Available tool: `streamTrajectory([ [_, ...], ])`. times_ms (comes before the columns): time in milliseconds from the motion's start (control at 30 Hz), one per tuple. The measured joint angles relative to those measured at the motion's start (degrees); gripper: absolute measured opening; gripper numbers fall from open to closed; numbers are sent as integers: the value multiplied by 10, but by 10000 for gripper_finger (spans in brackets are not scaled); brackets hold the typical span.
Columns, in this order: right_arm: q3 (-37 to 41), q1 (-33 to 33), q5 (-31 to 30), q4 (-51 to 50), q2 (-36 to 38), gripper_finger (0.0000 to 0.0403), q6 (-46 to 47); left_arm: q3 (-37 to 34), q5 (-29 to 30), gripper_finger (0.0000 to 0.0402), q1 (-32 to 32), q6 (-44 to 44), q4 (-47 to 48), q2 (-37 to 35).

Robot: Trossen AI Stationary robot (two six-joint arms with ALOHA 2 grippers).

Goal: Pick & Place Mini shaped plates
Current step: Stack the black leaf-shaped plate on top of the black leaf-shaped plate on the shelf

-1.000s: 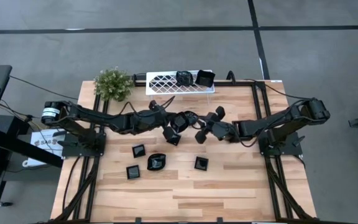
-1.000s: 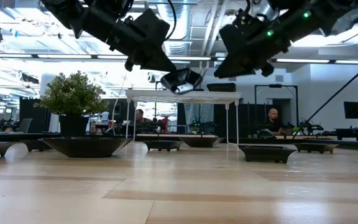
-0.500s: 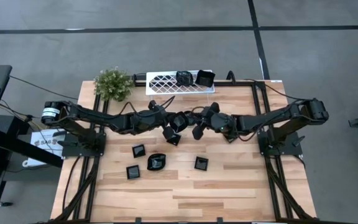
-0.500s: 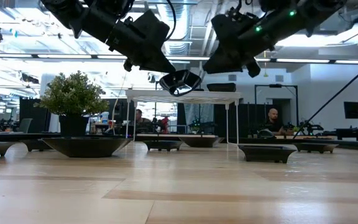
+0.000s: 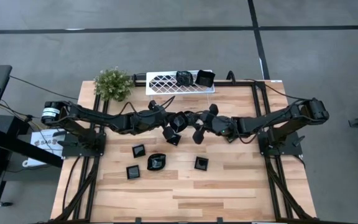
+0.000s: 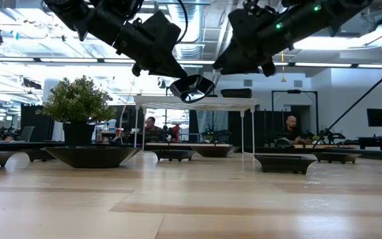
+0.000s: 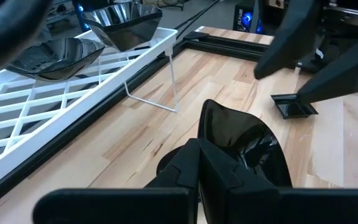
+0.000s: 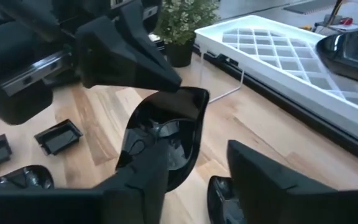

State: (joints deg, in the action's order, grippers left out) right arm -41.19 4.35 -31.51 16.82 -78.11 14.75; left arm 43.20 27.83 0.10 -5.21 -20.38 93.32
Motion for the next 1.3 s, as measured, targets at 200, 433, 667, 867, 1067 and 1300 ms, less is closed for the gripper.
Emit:
streamTrajectory([
  [200,0,-5,0,2,0,217,-40,0,0,6,0,0,0,0],
  [433,10,-2,-4,21,0,228,-83,0,-11,6,-1,-2,0,0],
  [667,19,-2,-4,39,0,215,-96,0,-14,6,-1,-2,0,0],
  [867,20,-3,-2,103,-62,202,-132,0,-14,6,-1,-2,0,0],
  [1067,-3,-3,-17,150,-116,190,-169,0,-14,6,-2,-2,0,0],
  [1300,-28,-3,-21,130,-132,176,-168,0,-13,6,-2,-2,2,0],
])
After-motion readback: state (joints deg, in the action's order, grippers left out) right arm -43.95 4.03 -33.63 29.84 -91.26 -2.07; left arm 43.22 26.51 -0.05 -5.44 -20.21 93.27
